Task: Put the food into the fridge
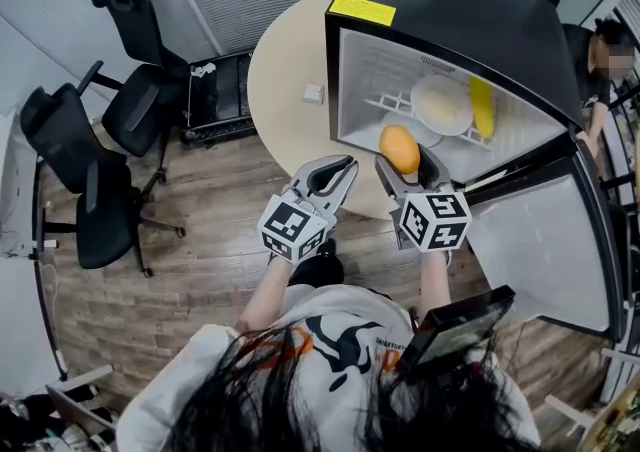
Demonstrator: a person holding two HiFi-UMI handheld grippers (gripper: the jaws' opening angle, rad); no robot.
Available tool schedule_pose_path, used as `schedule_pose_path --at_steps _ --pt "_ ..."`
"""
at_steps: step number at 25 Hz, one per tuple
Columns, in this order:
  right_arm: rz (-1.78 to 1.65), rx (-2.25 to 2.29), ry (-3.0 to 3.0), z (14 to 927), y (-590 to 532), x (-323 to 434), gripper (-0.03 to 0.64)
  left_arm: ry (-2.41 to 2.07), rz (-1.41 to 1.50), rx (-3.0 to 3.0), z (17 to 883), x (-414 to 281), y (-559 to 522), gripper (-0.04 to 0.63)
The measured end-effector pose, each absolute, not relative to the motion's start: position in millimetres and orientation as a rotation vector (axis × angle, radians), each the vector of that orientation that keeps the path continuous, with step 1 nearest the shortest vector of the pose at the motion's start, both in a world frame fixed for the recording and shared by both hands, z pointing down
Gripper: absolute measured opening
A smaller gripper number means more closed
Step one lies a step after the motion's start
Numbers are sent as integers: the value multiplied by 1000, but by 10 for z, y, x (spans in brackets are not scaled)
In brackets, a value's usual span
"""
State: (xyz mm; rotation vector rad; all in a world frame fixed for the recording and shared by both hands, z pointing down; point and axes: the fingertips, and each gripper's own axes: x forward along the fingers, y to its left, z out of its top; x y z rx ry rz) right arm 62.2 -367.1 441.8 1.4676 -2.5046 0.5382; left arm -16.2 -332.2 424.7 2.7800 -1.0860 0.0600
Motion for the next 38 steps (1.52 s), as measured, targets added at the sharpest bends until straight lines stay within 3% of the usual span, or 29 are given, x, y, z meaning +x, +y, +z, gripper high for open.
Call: schedule_pose_path --at_steps 16,38 --pt "225 1518 -2354 4081 -4864 713 330 -966 46 2827 4211 -271 -3609 25" --pt "265 1348 -2181 4573 -5733 468 330 -882 72 2845 4300 -277 -3694 25"
